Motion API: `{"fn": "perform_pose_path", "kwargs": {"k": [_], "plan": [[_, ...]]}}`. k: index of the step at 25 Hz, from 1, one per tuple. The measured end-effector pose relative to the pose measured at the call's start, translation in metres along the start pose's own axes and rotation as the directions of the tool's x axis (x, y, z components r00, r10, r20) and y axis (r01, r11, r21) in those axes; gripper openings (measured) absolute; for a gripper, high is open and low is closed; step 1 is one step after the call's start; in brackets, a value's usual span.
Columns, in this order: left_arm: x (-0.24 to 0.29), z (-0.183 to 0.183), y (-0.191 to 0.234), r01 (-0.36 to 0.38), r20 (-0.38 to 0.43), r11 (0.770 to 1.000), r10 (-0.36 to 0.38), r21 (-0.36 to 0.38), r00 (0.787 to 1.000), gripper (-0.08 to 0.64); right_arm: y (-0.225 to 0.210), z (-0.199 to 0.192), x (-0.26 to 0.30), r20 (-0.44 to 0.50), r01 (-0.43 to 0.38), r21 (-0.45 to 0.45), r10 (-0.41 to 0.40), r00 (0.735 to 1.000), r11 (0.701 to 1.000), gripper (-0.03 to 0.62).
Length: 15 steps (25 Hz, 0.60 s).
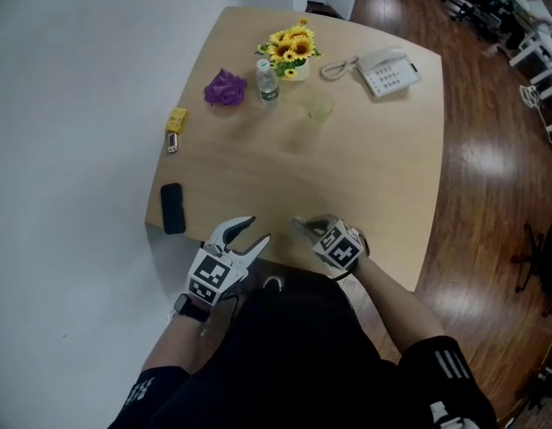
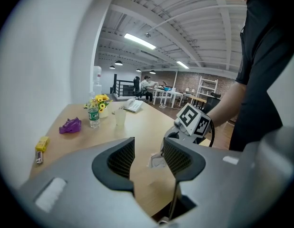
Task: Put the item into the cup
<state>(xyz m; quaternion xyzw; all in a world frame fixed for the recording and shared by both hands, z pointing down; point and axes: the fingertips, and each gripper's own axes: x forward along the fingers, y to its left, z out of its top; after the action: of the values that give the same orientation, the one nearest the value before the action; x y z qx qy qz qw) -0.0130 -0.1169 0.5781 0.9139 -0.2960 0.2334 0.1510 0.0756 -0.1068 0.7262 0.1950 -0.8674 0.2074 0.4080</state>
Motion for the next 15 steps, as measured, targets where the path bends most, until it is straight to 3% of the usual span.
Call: {"fn": "perform_pose_path", "kwargs": {"k": [8,15], "plan": [[0.016,0.027,0.011,-0.04,0.025,0.999,0.039,0.004,0.999,0.184,-0.114,0.095,-0.077,0.151,0.161,-0.098,-0.145,0.978,0.982,0.014],[0.026,0.036,0.017,-0.044,0.037,0.999,0.045,-0.008,0.998,0.184,-0.214,0.156,-0.097,0.162,0.271,-0.117,-0.251,0.954,0.955,0.014]]}}
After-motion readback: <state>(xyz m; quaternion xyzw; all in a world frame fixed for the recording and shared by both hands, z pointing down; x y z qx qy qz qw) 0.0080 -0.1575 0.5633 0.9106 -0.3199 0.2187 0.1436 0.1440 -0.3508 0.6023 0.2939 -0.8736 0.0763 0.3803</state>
